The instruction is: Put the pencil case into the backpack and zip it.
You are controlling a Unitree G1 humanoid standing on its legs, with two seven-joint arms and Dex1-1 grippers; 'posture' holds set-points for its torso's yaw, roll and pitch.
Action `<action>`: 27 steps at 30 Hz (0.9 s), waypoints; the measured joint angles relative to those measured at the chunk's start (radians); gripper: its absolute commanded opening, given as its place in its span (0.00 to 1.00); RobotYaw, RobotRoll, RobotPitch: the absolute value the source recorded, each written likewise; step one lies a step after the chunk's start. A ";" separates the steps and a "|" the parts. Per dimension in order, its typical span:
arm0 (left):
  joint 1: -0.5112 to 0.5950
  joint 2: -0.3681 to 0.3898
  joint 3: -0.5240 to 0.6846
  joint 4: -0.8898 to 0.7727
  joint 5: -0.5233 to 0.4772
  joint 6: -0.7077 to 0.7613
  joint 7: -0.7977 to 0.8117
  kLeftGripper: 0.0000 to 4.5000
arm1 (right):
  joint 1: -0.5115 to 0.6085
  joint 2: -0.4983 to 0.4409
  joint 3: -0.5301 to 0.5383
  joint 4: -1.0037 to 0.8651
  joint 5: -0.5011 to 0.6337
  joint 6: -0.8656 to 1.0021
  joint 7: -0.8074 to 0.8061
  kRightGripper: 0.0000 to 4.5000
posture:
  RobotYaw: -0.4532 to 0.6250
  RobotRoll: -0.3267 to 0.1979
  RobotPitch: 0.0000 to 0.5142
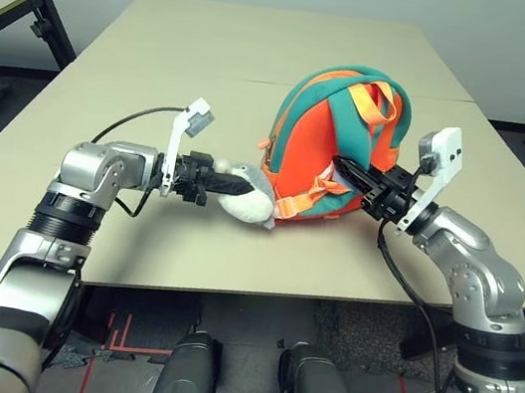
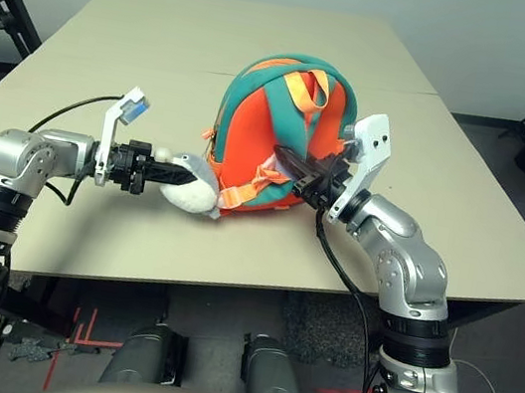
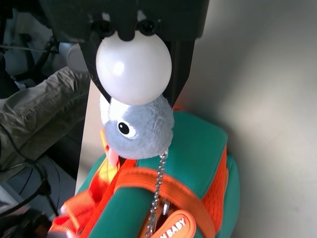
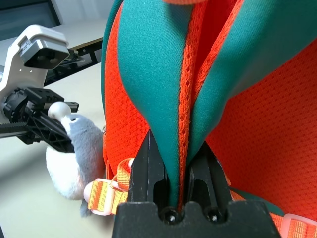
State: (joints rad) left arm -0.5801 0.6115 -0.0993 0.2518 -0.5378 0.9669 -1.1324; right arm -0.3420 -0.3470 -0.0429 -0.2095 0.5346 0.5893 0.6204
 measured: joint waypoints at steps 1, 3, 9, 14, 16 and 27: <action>0.004 0.001 0.000 0.000 0.002 0.000 0.000 0.10 | 0.000 0.000 0.000 0.001 -0.001 0.000 0.002 0.03 | 0.29 0.62 0.01; 0.005 0.003 0.001 0.000 0.002 0.000 0.000 0.10 | 0.000 0.000 0.000 0.002 -0.002 -0.001 0.005 0.03 | 0.29 0.62 0.00; 0.016 0.014 0.047 -0.018 -0.014 0.011 0.013 0.34 | -0.002 -0.009 0.003 0.011 -0.010 -0.007 0.025 0.11 | 0.29 0.62 0.00; 0.063 0.034 0.153 -0.118 -0.093 0.074 0.044 0.76 | 0.005 -0.142 0.014 -0.016 0.014 0.029 0.116 0.50 | 0.30 0.62 0.00; 0.097 0.072 0.174 -0.189 -0.124 0.101 0.040 0.94 | 0.010 -0.199 -0.006 -0.039 0.052 0.062 0.165 0.67 | 0.30 0.62 0.00; 0.137 0.157 0.416 -0.370 -0.326 0.232 0.096 1.00 | -0.046 -0.467 -0.183 0.052 0.232 0.181 0.385 1.00 | 0.37 0.62 0.00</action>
State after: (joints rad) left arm -0.4426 0.7683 0.3172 -0.1185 -0.8641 1.1984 -1.0364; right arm -0.3880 -0.8141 -0.2259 -0.1574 0.7668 0.7704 1.0057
